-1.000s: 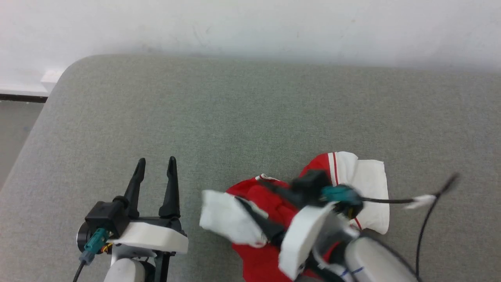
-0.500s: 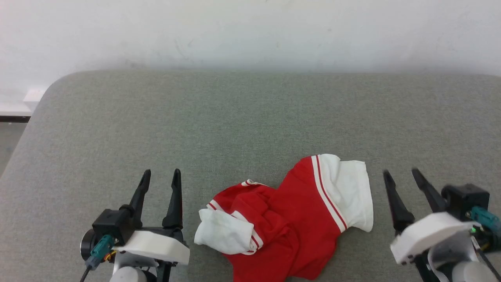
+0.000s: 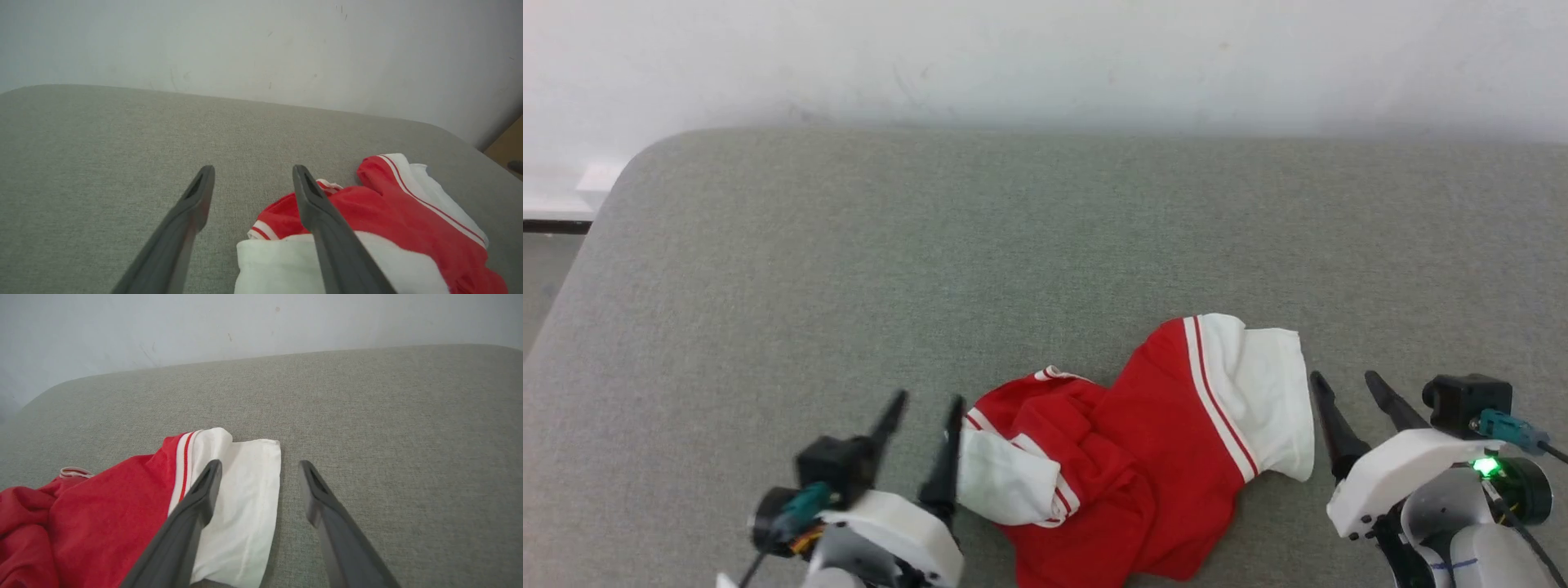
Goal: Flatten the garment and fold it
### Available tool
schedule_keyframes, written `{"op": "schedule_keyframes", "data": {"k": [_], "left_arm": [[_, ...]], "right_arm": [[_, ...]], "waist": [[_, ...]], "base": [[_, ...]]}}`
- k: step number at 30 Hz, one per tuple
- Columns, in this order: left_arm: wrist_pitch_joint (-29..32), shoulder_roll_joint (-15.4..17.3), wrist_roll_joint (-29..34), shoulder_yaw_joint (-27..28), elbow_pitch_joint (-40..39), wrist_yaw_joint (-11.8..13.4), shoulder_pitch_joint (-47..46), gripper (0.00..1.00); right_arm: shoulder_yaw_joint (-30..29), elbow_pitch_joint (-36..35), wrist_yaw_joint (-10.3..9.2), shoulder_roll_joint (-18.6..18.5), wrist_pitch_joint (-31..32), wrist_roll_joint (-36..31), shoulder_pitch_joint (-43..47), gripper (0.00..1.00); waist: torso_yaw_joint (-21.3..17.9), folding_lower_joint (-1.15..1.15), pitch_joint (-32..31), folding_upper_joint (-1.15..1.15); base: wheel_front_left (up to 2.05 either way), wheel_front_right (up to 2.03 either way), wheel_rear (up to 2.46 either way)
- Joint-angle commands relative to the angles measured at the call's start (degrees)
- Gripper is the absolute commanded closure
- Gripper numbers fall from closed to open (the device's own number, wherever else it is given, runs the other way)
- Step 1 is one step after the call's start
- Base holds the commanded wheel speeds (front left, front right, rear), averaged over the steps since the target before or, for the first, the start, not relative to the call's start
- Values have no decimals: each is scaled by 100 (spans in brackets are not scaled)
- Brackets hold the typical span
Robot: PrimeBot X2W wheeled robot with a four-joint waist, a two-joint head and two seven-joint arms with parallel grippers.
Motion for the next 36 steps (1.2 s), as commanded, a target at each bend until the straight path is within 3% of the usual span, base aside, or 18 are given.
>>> {"op": "schedule_keyframes", "data": {"k": [1,8,15,16,17,18,20,27,31,34,35,36], "left_arm": [[321,61,10,-200,124,-83,-69,0],[1978,239,-221,-766,500,-151,-165,0],[3434,308,-135,-866,971,247,-256,0],[3568,339,-104,-893,993,270,-279,4],[3646,376,-77,-915,992,272,-309,56],[3639,419,-48,-912,964,286,-349,100],[3474,502,-14,-841,884,341,-444,100],[1900,812,28,-39,819,955,-1046,100],[1328,881,-233,378,1244,1042,-1375,100],[1166,809,-589,641,1738,974,-1483,100],[1135,784,-693,720,1906,963,-1494,86],[1076,745,-795,792,2039,947,-1492,53]], "right_arm": [[-2,35,-5,9,-64,49,-70,0],[58,33,-5,9,-207,124,-13,0],[162,-187,-5,9,-245,226,32,0],[176,-216,-5,9,-238,223,31,0],[187,-241,-5,9,-229,224,30,0],[199,-266,-5,9,-220,229,28,0],[217,-314,-5,9,-206,243,22,0],[249,-411,-5,9,-171,276,-47,0],[247,-421,-5,9,-127,265,-107,0],[251,-419,-5,9,-64,216,-163,0],[260,-417,-5,9,-35,196,-186,0],[267,-416,-5,9,-10,181,-211,0]], "waist": [[65,0,28,0],[88,0,49,0],[-66,0,100,0],[-86,0,116,0],[-102,0,126,0],[-120,0,139,0],[-152,0,170,0],[-233,0,314,0],[-278,0,413,0],[-321,0,462,0],[-337,0,471,0],[-349,0,471,0]], "base": [[0,0,0],[0,0,0],[0,0,0],[0,0,0],[0,0,0],[0,0,0],[0,0,0],[0,0,0],[0,0,0],[0,0,0],[0,0,0],[0,0,0]]}}
